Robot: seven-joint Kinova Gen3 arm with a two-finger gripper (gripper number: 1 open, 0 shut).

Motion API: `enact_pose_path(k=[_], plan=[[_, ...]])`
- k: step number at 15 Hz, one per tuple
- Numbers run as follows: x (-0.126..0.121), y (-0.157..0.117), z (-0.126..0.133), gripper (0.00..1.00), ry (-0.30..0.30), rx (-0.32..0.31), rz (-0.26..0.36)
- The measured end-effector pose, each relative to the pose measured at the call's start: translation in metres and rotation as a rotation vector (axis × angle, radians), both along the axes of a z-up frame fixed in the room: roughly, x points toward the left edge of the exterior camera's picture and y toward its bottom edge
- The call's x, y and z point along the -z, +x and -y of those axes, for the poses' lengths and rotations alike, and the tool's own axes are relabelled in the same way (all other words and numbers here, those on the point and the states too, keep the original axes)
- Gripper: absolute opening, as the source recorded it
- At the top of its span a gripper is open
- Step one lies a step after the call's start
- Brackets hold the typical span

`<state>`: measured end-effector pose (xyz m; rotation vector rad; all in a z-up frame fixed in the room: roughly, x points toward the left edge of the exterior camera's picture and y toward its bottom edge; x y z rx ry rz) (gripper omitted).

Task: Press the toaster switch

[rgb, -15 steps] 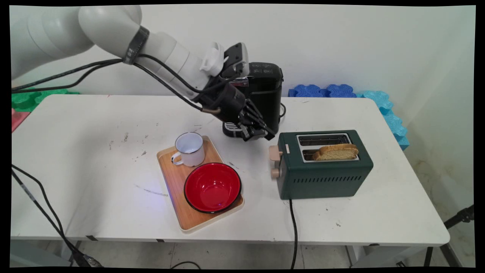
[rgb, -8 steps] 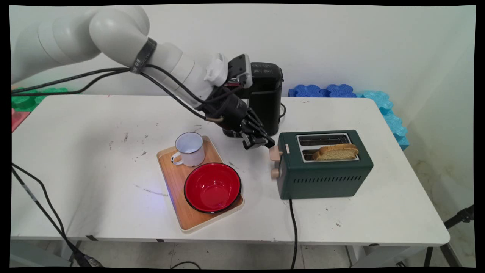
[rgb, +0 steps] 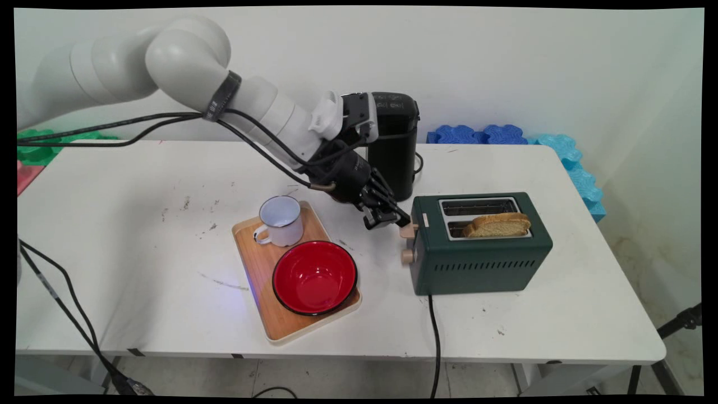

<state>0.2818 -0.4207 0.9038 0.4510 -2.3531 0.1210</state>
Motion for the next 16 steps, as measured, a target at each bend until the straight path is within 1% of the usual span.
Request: enact_pose_path(k=[6,16], plan=[[0.008,-0.003,0.004,0.0,-0.002,0.001,-0.001],[0.022,-0.002,0.011,0.0,0.001,-0.017,-0.002]])
